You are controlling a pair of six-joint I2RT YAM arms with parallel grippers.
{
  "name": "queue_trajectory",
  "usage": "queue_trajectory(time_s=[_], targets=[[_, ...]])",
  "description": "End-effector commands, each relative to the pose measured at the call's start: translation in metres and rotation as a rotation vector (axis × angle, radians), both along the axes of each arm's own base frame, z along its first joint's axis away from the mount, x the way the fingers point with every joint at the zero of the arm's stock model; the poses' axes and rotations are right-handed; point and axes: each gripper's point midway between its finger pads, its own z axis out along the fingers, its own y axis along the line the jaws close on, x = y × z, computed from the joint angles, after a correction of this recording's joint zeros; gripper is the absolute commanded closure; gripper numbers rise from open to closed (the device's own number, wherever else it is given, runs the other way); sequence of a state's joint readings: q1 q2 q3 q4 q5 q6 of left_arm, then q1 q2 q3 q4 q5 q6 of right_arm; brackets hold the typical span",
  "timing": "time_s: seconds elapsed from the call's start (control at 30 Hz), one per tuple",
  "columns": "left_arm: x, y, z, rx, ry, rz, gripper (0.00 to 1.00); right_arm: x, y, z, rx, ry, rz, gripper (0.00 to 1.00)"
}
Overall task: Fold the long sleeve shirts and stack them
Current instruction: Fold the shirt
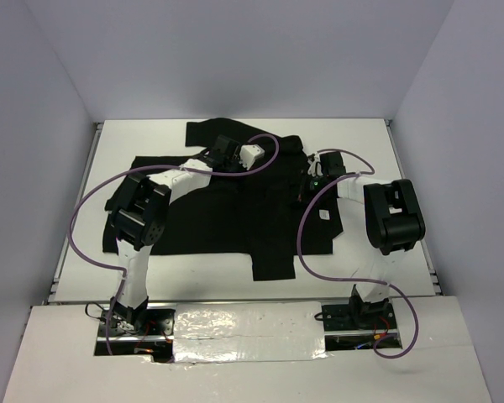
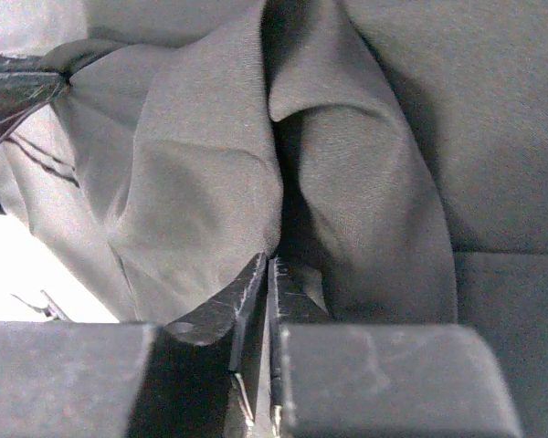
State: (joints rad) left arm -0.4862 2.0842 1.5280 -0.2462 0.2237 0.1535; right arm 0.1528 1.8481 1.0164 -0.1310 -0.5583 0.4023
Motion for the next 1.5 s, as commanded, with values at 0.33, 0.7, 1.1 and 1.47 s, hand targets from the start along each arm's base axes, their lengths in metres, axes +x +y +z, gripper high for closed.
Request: queue_trajectory(time_s=[0.33, 0.7, 1.1, 1.47], targets=[[0.016, 0.002, 0.019, -0.004, -0.057, 0.03, 1.0, 0.01, -0.023, 0.024, 0.0, -0.103, -0.089, 1.0], [0.015, -0.005, 0.022, -0.044, -0.046, 0.011, 1.0, 0.012, -0.027, 0.032, 0.075, -0.161, -0.088, 0.99], [0.019, -0.007, 0.056, -0.082, -0.018, 0.047, 0.54, 0.053, -0.027, 0.067, 0.023, -0.249, 0.014, 0.63], [-0.018, -0.004, 0.061, -0.15, 0.142, 0.113, 0.44, 0.06, -0.026, 0.045, -0.013, -0.179, 0.014, 0.56]])
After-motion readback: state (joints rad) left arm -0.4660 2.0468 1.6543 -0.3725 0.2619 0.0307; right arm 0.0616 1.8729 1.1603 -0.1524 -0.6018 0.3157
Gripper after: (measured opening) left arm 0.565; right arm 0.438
